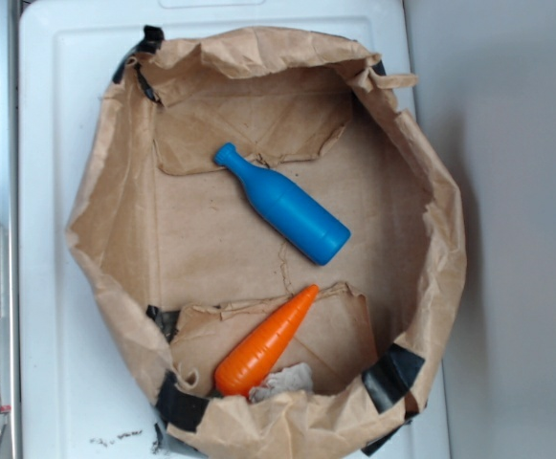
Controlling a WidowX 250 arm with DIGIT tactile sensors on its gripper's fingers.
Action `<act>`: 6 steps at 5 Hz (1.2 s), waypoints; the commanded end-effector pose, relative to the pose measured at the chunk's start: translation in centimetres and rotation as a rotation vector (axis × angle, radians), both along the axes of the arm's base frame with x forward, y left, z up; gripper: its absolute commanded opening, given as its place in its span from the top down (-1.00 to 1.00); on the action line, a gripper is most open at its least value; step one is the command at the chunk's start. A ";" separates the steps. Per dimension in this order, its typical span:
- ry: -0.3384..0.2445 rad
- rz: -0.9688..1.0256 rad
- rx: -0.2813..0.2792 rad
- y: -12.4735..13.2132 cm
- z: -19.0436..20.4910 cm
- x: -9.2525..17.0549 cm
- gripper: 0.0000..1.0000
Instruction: Grab the blue bottle.
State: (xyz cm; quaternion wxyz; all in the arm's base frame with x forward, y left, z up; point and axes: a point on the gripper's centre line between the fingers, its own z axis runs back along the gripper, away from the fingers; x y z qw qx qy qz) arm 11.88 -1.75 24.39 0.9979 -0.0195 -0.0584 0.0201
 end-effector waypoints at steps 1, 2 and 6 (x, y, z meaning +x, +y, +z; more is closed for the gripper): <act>0.000 0.000 0.000 0.0 0.0 0.0 -1.00; 0.009 0.064 0.013 -0.7 -0.7 4.1 -1.00; -0.050 -0.107 -0.060 1.3 -4.6 12.7 -1.00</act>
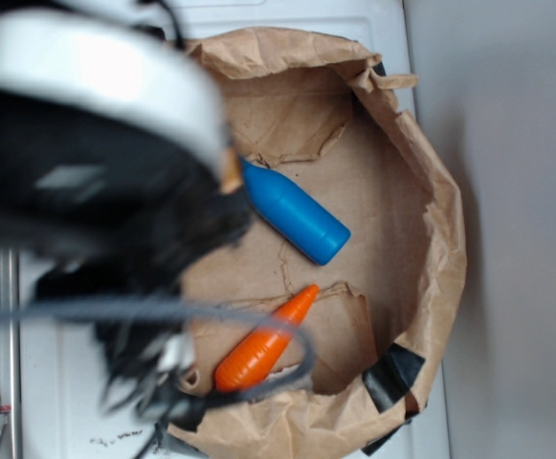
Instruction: Grab the blue bottle.
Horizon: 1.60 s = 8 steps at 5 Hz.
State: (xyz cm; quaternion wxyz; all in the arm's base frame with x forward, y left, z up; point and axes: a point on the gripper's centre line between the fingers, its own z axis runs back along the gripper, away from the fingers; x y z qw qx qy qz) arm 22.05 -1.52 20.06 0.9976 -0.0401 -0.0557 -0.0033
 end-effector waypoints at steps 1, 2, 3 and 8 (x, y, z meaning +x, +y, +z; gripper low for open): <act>-0.046 -0.182 -0.063 2.0 -1.6 3.7 -1.00; -0.046 -0.182 -0.063 2.0 -1.6 3.7 -1.00; -0.046 -0.182 -0.063 2.0 -1.6 3.7 -1.00; -0.004 -0.193 0.032 3.5 -12.5 5.5 -1.00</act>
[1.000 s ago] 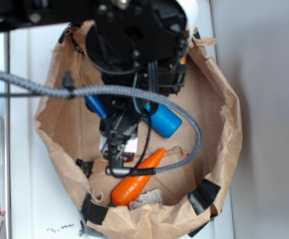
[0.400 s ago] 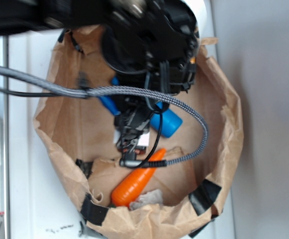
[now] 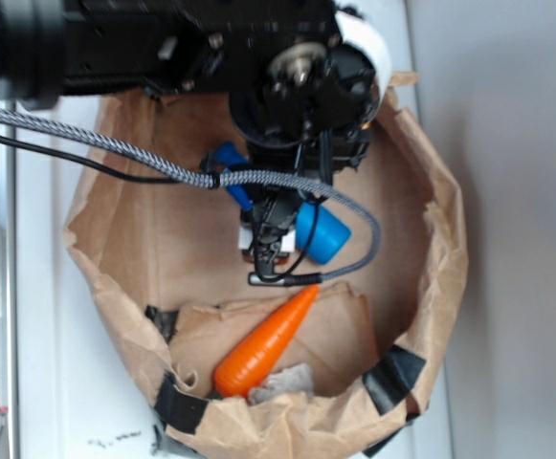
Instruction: Grab the blue bottle.
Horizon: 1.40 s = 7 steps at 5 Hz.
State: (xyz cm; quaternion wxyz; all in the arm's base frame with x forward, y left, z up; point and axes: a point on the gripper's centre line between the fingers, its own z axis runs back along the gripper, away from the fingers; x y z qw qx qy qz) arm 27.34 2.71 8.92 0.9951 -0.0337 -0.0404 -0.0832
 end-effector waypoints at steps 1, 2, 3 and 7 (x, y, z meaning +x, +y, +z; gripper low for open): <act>-0.036 -0.069 0.012 -2.1 -3.4 -0.2 -1.00; -0.033 -0.069 0.029 -3.3 -5.8 0.7 -1.00; -0.041 -0.049 0.068 -3.7 -7.7 1.2 -1.00; -0.087 0.006 -0.052 -2.5 5.2 0.6 1.00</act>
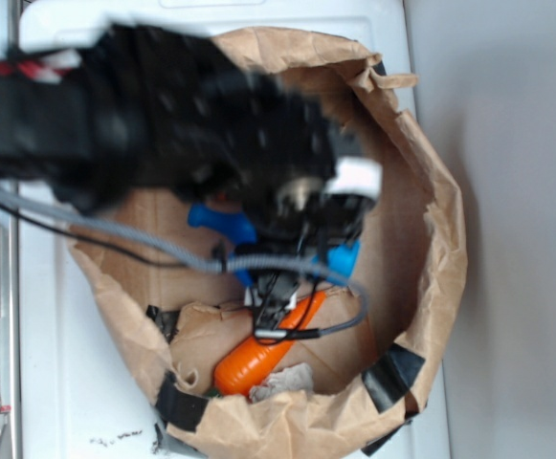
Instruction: Grab the blue bottle.
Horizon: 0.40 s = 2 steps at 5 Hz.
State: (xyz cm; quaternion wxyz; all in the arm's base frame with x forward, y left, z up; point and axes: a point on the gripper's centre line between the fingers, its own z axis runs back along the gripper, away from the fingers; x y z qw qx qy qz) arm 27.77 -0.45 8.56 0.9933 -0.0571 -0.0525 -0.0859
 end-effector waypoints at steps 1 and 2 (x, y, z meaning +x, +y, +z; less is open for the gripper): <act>-0.079 0.028 -0.018 1.0 7.4 -0.1 1.00; -0.075 0.026 0.007 1.6 8.9 -0.5 1.00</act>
